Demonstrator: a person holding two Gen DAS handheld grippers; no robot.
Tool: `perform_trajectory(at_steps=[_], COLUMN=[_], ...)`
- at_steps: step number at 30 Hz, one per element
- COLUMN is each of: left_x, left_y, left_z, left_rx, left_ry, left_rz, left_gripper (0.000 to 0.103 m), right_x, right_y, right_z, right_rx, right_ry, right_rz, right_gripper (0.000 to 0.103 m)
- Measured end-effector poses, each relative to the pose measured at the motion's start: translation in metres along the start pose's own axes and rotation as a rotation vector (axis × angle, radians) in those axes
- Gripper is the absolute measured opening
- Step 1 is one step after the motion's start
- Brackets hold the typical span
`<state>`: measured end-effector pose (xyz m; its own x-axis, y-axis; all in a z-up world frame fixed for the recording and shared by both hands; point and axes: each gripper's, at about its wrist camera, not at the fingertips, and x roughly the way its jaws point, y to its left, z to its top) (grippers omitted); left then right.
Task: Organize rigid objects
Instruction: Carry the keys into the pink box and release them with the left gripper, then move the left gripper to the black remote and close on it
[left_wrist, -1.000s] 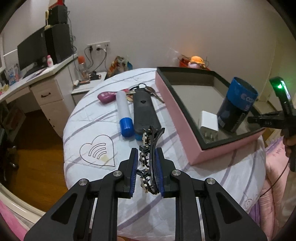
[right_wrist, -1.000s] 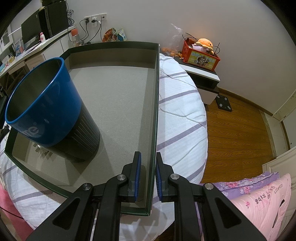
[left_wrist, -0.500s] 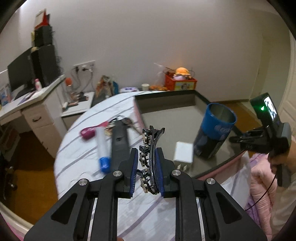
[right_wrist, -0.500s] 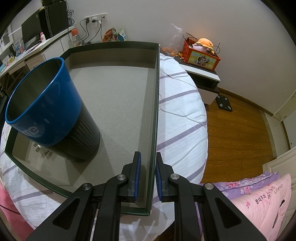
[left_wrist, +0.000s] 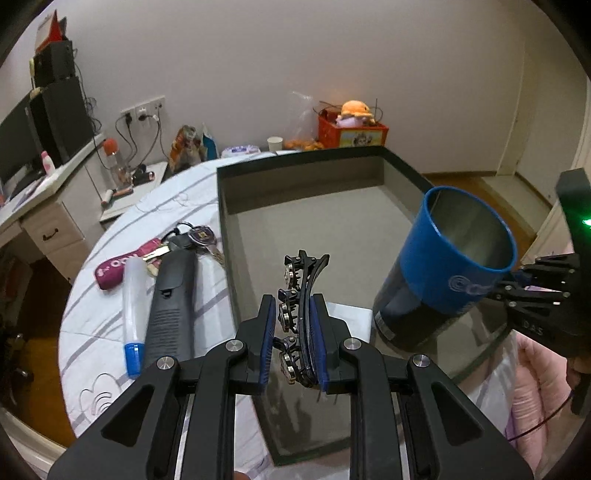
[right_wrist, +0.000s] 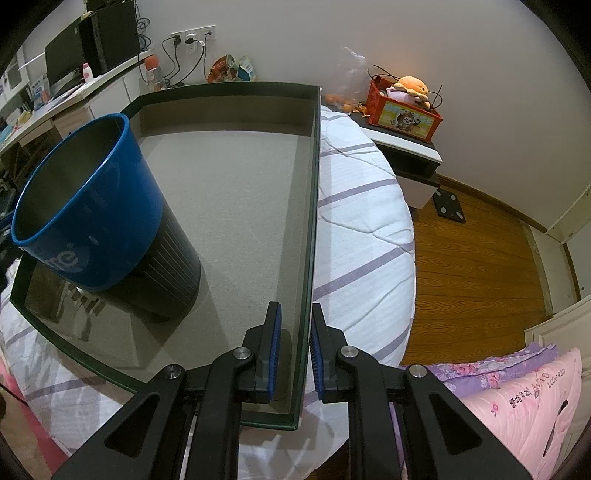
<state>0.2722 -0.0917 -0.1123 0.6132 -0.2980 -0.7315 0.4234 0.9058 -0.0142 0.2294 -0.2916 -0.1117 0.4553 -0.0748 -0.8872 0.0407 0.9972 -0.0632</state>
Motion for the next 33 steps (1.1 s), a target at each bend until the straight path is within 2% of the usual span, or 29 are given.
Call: perform_trajectory(at_steps=[5, 8, 9, 10, 11, 13, 15, 17, 19, 22, 28, 30, 33], left_x=[0.01, 0.008, 0.006, 0.002, -0.005, -0.018, -0.035, -0.054, -0.071, -0.088, -0.095, -0.09, -0.086], left_y=[-0.001, 0.003, 0.003, 0.004, 0.005, 0.008, 0.012, 0.021, 0.036, 0.055, 0.093, 0.105, 0.113], left_z=[-0.002, -0.005, -0.006, -0.006, -0.008, -0.01, -0.013, -0.016, -0.021, -0.032, -0.067, -0.078, -0.089], left_rx=[-0.008, -0.033, -0.035, -0.037, -0.036, -0.045, -0.043, -0.057, -0.104, -0.12, -0.156, -0.181, -0.201], left_ry=[0.025, 0.028, 0.028, 0.019, -0.001, -0.033, -0.082, -0.121, -0.152, -0.178, -0.13, -0.1, -0.074], left_rz=[0.021, 0.007, 0.006, 0.005, -0.025, -0.059, -0.019, -0.019, -0.043, 0.008, 0.156, 0.186, 0.191], left_gripper=[0.02, 0.021, 0.028, 0.042, 0.047, 0.075, 0.09, 0.091, 0.097, 0.099, 0.1, 0.1, 0.1], right_x=[0.0, 0.0, 0.0, 0.0, 0.0, 0.0, 0.0, 0.001, 0.001, 0.001, 0.001, 0.002, 0.002], right_y=[0.0, 0.0, 0.0, 0.0, 0.0, 0.0, 0.0, 0.0, 0.0, 0.001, 0.001, 0.001, 0.0], right_z=[0.0, 0.0, 0.0, 0.0, 0.0, 0.0, 0.0, 0.0, 0.0, -0.001, -0.001, -0.001, -0.001], right_rx=[-0.001, -0.001, -0.001, -0.001, -0.001, -0.001, -0.001, 0.0, 0.0, 0.0, -0.001, -0.005, -0.006], right_ry=[0.0, 0.0, 0.0, 0.0, 0.001, 0.001, 0.002, 0.002, 0.002, 0.003, 0.005, 0.008, 0.009], right_rz=[0.001, 0.001, 0.0, 0.0, 0.0, 0.0, 0.001, 0.0, 0.001, -0.002, -0.003, -0.006, -0.007], right_gripper=[0.016, 0.016, 0.016, 0.016, 0.016, 0.016, 0.016, 0.016, 0.016, 0.016, 0.016, 0.016, 0.016])
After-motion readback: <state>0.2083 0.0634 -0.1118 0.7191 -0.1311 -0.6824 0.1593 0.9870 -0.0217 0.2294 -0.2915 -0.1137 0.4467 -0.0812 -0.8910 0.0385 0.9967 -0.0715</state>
